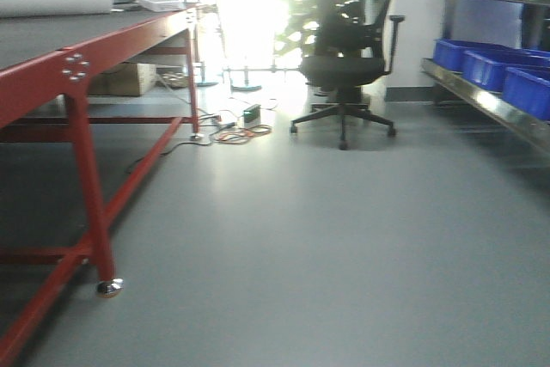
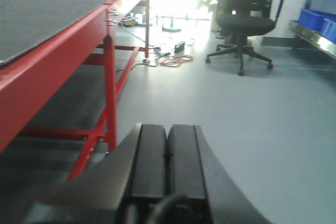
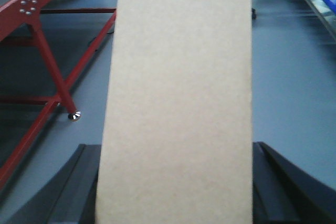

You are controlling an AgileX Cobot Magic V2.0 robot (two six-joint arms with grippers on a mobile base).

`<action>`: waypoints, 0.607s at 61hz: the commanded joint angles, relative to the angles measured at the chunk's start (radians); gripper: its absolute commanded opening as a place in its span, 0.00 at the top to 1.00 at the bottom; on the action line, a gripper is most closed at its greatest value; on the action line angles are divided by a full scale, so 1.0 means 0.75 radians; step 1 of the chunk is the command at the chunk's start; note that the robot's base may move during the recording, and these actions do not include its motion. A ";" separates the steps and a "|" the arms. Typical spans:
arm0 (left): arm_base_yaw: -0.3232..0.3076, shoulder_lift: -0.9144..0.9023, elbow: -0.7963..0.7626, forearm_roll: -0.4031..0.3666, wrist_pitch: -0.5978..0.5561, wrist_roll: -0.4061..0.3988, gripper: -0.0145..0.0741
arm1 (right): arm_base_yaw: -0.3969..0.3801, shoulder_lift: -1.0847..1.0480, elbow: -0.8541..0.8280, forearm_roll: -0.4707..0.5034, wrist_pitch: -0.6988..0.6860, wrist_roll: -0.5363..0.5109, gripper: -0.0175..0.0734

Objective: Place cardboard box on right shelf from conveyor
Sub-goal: 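Drive away from the conveyor holding the box in the right gripper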

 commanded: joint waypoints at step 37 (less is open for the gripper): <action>0.006 -0.022 0.013 -0.008 -0.116 0.000 0.97 | -0.006 0.019 -0.032 -0.013 -0.125 -0.013 0.65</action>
